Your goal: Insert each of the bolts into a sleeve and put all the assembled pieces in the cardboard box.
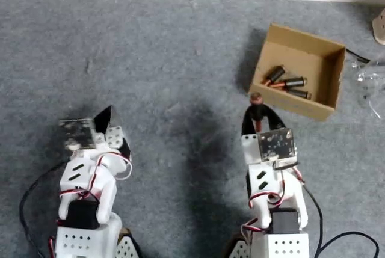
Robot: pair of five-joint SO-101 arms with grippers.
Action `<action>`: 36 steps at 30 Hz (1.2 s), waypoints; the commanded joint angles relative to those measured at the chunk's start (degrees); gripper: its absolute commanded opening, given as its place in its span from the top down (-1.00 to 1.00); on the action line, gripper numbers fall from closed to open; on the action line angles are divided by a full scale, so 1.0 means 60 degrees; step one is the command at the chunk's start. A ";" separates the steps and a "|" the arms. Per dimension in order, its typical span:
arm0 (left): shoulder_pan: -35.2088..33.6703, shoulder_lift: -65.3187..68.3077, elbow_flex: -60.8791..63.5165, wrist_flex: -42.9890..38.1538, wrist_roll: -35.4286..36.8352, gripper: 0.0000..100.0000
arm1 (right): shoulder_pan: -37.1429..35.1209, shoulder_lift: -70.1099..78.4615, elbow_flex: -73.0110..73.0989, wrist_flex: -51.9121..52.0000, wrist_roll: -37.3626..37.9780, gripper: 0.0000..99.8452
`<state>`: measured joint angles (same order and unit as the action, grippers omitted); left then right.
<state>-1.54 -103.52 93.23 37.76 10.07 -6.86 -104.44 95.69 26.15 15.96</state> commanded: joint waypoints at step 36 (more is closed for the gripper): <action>0.0256 -0.0051 0.0652 -0.1040 -0.2344 0.99 | 0.2777 2.0462 -1.7458 0.1751 -0.5070 0.99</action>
<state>-1.01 -103.43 96.04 33.10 -3.74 9.58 11.08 6.55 30.73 -8.31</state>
